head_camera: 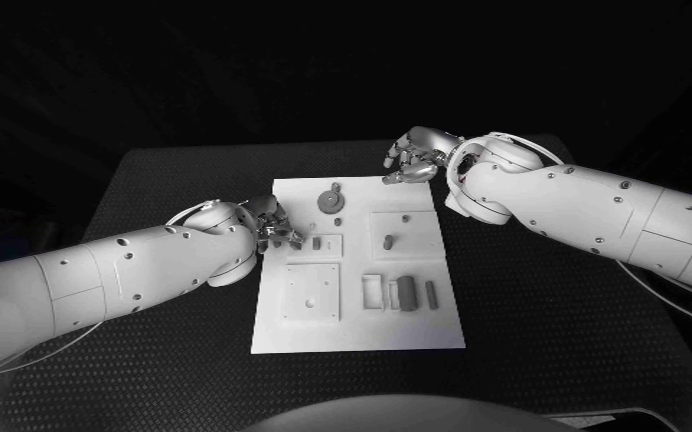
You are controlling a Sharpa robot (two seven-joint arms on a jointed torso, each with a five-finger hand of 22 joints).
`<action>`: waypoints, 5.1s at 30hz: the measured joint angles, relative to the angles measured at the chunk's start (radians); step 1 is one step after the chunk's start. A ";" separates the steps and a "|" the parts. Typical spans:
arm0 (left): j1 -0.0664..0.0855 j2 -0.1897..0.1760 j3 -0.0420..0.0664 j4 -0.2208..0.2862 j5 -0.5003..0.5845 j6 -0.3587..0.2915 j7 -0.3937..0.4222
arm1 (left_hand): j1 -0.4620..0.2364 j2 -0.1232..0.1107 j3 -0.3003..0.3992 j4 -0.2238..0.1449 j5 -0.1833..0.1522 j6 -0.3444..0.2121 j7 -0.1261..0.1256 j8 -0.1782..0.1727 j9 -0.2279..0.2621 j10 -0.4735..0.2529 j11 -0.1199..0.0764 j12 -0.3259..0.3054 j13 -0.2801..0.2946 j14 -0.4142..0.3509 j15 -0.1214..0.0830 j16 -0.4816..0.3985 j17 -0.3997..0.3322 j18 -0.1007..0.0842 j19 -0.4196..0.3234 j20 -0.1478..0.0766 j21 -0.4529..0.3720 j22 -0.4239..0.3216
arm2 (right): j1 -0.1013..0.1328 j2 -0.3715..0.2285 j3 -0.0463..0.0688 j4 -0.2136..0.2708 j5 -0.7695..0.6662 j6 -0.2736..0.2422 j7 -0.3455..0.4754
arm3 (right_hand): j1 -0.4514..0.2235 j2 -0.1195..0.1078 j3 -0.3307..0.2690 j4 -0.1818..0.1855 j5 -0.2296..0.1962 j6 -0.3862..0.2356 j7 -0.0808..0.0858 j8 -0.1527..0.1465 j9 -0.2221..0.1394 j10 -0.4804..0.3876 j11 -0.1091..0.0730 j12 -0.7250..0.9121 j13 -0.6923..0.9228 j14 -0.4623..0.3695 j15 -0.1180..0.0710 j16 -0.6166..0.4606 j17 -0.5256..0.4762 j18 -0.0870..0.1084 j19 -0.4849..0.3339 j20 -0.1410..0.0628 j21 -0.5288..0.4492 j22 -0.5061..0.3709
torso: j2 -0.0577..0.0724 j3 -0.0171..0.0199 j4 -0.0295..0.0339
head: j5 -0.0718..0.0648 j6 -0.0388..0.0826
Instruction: Assemble the parts on the task board
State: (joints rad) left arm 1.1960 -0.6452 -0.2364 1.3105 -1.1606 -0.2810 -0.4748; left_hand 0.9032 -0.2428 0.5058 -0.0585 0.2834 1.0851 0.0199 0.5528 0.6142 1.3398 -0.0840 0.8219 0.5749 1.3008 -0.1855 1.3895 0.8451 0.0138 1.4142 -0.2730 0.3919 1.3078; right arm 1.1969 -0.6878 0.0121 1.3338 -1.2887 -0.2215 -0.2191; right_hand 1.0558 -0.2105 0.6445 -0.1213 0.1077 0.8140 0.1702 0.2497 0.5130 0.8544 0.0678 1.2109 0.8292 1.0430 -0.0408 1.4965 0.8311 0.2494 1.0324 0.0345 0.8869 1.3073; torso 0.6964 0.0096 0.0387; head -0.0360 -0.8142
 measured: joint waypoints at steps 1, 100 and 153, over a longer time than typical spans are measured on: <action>0.000 -0.001 0.000 0.000 0.002 0.000 0.000 | -0.004 0.004 0.000 0.003 0.000 0.000 0.000 0.000 0.000 0.000 0.000 0.000 0.000 0.000 0.000 0.000 0.001 0.000 0.000 0.000 0.000 0.000 | 0.000 0.000 0.000 0.000 0.000 0.000 0.000 | 0.000 0.000 0.000 0.000 0.000 0.002 0.001 0.000 0.000 0.000 0.000 0.000 0.000 0.000 0.000 0.000 0.000 0.000 0.000 0.000 0.000 0.000 | 0.000 0.0000 0.0000 | 0.000 0.000; 0.006 0.034 0.005 -0.023 0.065 0.058 -0.056 | 0.039 0.123 -0.018 -0.148 0.107 0.030 -0.008 0.013 -0.004 0.016 -0.002 0.018 -0.017 0.001 -0.002 0.024 0.010 0.000 0.000 0.003 0.023 0.000 | -0.002 -0.008 0.000 0.004 0.000 0.005 0.000 | 0.000 0.000 0.000 0.000 0.000 0.003 0.001 0.004 -0.003 0.000 0.000 0.000 -0.001 0.000 0.000 0.000 -0.001 0.000 -0.002 0.002 0.000 0.000 | 0.000 0.0007 0.0000 | -0.006 -0.003; 0.000 0.004 0.002 0.005 0.078 0.079 -0.049 | -0.060 0.057 -0.008 -0.014 -0.010 0.026 -0.012 0.022 -0.002 0.016 -0.002 0.022 -0.021 -0.002 -0.006 0.028 0.007 0.000 0.000 0.004 0.023 0.000 | -0.003 -0.009 0.000 0.003 0.000 0.009 0.000 | 0.000 0.000 0.000 0.000 0.000 -0.003 0.001 0.004 -0.004 -0.004 0.004 0.000 -0.003 0.000 0.000 0.000 0.000 0.000 -0.002 0.002 0.000 0.000 | 0.000 -0.0006 0.0007 | -0.006 0.000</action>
State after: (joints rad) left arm 1.1964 -0.6412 -0.2342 1.3158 -1.0829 -0.2023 -0.5236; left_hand 0.8431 -0.1856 0.4979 -0.0728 0.2739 1.1111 0.0083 0.5748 0.6117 1.3559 -0.0865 0.8439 0.5541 1.2984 -0.1912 1.4173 0.8524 0.0140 1.4139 -0.2692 0.4151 1.3077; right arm 1.1938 -0.6964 0.0121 1.3367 -1.2882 -0.2125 -0.2194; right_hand 1.0558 -0.2105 0.6445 -0.1214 0.1077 0.8111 0.1715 0.2532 0.5089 0.8507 0.0715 1.2108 0.8263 1.0430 -0.0408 1.4965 0.8307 0.2495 1.0306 0.0363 0.8869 1.3073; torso 0.6962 0.0090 0.0394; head -0.0420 -0.8137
